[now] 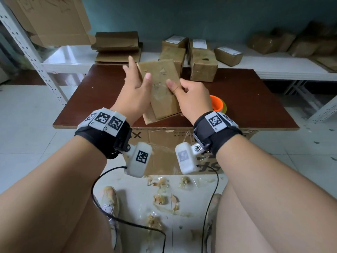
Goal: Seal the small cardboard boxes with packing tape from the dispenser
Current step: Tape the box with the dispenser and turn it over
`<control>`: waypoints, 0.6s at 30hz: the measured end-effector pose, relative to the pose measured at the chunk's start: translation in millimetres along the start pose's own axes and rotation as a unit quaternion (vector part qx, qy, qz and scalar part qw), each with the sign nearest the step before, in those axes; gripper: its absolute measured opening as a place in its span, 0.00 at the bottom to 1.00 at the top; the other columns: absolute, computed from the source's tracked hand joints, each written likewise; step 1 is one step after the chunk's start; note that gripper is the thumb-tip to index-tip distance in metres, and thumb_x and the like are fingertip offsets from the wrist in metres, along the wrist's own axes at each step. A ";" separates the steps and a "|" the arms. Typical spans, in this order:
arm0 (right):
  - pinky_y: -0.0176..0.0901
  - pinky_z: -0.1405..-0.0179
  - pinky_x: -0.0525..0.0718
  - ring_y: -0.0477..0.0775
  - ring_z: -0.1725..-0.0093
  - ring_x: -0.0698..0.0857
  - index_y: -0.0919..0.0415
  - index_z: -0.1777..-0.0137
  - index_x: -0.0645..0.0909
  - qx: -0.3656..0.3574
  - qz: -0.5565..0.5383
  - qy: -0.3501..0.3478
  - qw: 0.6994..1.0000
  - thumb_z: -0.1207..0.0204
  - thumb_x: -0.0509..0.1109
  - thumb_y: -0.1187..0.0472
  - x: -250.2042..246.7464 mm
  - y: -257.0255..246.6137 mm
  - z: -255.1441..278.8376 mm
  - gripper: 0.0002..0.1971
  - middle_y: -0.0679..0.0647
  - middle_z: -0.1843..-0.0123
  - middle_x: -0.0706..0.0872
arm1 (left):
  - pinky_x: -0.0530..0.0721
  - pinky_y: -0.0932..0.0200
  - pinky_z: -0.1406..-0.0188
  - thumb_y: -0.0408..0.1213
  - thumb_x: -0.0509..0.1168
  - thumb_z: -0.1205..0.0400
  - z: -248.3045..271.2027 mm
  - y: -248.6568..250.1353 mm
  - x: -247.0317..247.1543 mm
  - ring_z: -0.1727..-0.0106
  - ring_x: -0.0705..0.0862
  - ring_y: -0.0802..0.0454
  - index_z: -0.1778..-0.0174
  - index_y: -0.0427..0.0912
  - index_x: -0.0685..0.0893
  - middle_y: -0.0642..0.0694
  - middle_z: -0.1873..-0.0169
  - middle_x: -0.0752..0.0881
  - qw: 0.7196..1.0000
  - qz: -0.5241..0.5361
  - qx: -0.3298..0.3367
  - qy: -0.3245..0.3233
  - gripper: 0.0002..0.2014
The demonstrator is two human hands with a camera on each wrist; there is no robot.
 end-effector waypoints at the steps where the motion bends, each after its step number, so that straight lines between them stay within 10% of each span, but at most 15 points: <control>1: 0.63 0.55 0.94 0.56 0.57 0.88 0.55 0.42 0.90 0.026 -0.011 0.010 1.000 0.25 0.64 0.21 1.7 1.4 -2.1 0.37 0.46 0.63 0.88 | 0.69 0.47 0.12 0.56 0.59 0.08 1.1 2.4 3.6 0.07 0.59 0.43 0.08 0.48 0.29 0.40 0.05 0.48 1.000 -0.016 -0.012 -0.018 0.48; 5: 0.54 0.65 0.83 0.57 0.68 0.73 0.66 0.58 0.82 0.067 0.010 0.004 0.998 0.16 0.69 0.37 11.7 14.6 -9.6 0.28 0.48 0.74 0.75 | 0.81 0.37 0.22 0.46 0.72 0.15 16.8 -5.8 23.6 0.17 0.76 0.33 0.11 0.51 0.21 0.31 0.10 0.63 0.986 -0.078 -0.107 -0.105 0.61; 9: 0.70 0.59 0.92 0.62 0.68 0.77 0.65 0.61 0.78 0.076 0.058 -0.090 0.991 0.14 0.68 0.47 16.2 14.9 -12.9 0.22 0.58 0.69 0.74 | 0.87 0.32 0.32 0.42 0.69 0.12 14.9 -12.5 21.4 0.31 0.85 0.31 0.05 0.50 0.37 0.30 0.21 0.78 0.979 -0.129 -0.147 -0.054 0.51; 12: 0.60 0.59 0.94 0.66 0.65 0.87 0.62 0.67 0.77 0.074 0.075 -0.116 0.988 0.13 0.71 0.46 3.1 9.3 -11.9 0.24 0.59 0.71 0.75 | 0.84 0.41 0.32 0.45 0.65 0.09 6.2 -7.6 8.0 0.34 0.84 0.40 0.08 0.39 0.50 0.37 0.24 0.79 0.968 -0.135 -0.212 -0.019 0.39; 15: 0.57 0.41 0.89 0.59 0.43 0.89 0.50 0.47 0.90 0.017 0.188 -0.004 0.982 0.23 0.74 0.31 -19.7 10.9 -17.6 0.22 0.50 0.48 0.92 | 0.82 0.51 0.54 0.51 0.68 0.10 4.1 -6.8 3.9 0.51 0.82 0.51 0.25 0.37 0.68 0.42 0.40 0.84 0.969 -0.142 -0.201 -0.010 0.27; 18: 0.61 0.32 0.80 0.64 0.31 0.83 0.52 0.31 0.81 0.079 0.320 -0.043 0.943 0.34 0.72 0.18 -33.6 24.1 -20.8 0.44 0.54 0.31 0.85 | 0.92 0.43 0.43 0.59 0.75 0.18 9.2 -10.4 6.7 0.46 0.89 0.50 0.22 0.44 0.68 0.45 0.40 0.86 0.970 -0.131 -0.198 -0.043 0.36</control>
Point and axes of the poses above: each hand's wrist, its own z-axis away from the middle knuckle, its own x-axis out of the palm, y = z × x, the point moved 1 cm from there along -z, towards the middle knuckle
